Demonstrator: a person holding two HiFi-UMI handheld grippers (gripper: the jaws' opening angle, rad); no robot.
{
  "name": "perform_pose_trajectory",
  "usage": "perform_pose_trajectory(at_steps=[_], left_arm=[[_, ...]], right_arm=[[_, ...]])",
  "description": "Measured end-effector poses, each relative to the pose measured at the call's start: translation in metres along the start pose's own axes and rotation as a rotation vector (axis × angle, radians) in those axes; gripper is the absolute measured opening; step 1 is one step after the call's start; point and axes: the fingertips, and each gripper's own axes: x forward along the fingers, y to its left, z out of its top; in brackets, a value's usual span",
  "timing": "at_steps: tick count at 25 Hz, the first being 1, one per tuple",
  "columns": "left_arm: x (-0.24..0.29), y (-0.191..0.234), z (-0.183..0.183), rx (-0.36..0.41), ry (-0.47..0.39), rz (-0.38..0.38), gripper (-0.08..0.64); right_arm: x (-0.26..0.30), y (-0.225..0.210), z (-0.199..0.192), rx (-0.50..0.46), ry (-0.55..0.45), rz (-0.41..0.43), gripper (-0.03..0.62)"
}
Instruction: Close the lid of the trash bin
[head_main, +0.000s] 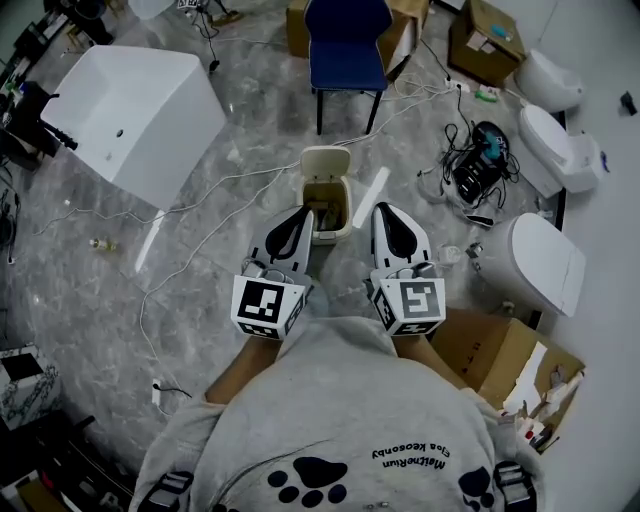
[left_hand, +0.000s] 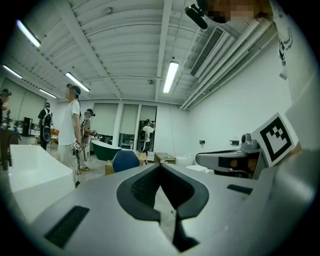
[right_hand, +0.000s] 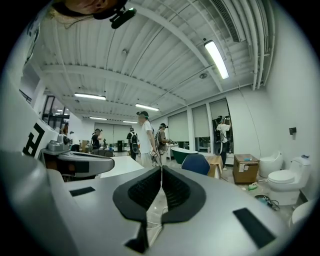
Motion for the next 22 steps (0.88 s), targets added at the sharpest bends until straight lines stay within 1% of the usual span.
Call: perform_pose_trajectory(at_steps=[6,11,15,22], left_arm=[[0.050,0.047,-0.001,-0.007,0.032,-0.059,0.020],[0.075,0.064,-0.007,-0.020,0.050,-0.084,0.020],[0.088,0.069,-0.010,-0.029,0.057,-0.085,0.020],[0.110,0.079,-0.008,-0.042,0.066,-0.059,0.020]], right_arm=[[0.063,-0.010,0.008,-0.003,0.004,-0.052,0.032],[0.088,-0.023,0.003,0.004,0.022,-0.085,0.032],[0.101,-0.033,0.002,0.008,0.030,-0.088,0.032],[0.132,-0.046,0.003,0.024,0.040,-0.052,0.032]])
